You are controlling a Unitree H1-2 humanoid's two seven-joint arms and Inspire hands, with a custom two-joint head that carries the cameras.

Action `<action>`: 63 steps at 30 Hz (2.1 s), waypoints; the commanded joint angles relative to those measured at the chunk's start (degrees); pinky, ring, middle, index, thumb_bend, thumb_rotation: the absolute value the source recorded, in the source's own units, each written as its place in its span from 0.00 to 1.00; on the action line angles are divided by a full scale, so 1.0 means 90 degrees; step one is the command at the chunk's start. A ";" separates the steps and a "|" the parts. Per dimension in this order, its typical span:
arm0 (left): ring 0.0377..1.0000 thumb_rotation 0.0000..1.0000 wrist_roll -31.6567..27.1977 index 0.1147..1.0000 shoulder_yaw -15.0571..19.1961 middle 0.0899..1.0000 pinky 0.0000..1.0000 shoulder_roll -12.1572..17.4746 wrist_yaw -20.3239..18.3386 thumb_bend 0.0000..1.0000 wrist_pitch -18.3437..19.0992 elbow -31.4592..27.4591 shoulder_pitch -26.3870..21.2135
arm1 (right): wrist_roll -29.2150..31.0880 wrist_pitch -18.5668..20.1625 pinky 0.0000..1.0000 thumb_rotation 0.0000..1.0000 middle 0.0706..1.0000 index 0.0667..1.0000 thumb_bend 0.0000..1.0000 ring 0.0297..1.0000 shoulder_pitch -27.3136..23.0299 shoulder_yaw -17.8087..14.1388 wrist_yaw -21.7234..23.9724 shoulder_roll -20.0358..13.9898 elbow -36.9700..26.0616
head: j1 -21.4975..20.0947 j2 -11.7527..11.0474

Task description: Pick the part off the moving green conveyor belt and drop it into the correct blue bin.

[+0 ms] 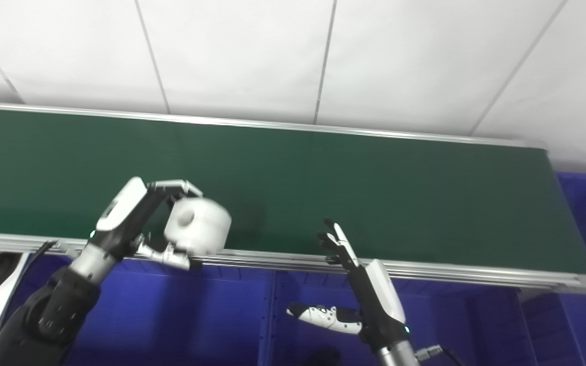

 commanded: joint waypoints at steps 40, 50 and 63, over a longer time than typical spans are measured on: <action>0.85 0.49 0.3712 0.79 -0.0733 0.86 0.93 0.0447 -0.2289 0.77 0.2930 -0.2070 0.0424 | 0.0338 0.0057 0.80 0.48 0.93 1.00 0.80 0.89 0.0407 -0.0017 0.0013 0.0009 -0.0630 | 0.0597 0.0191; 0.81 0.28 -0.1533 0.76 0.0552 0.81 0.75 -0.0401 -0.1550 0.71 0.2048 -0.2773 0.1571 | 0.0263 0.0304 0.82 0.49 0.92 0.99 0.82 0.88 0.0637 0.0011 0.0160 0.0036 -0.1206 | 0.0669 0.0622; 0.83 0.43 -0.3211 0.85 0.0773 0.85 0.82 -0.1405 -0.1412 0.76 0.1425 -0.2116 0.1766 | 0.0319 0.1110 0.80 0.47 0.92 1.00 0.83 0.88 0.0729 -0.0087 0.0942 -0.0125 -0.1924 | 0.0896 0.1275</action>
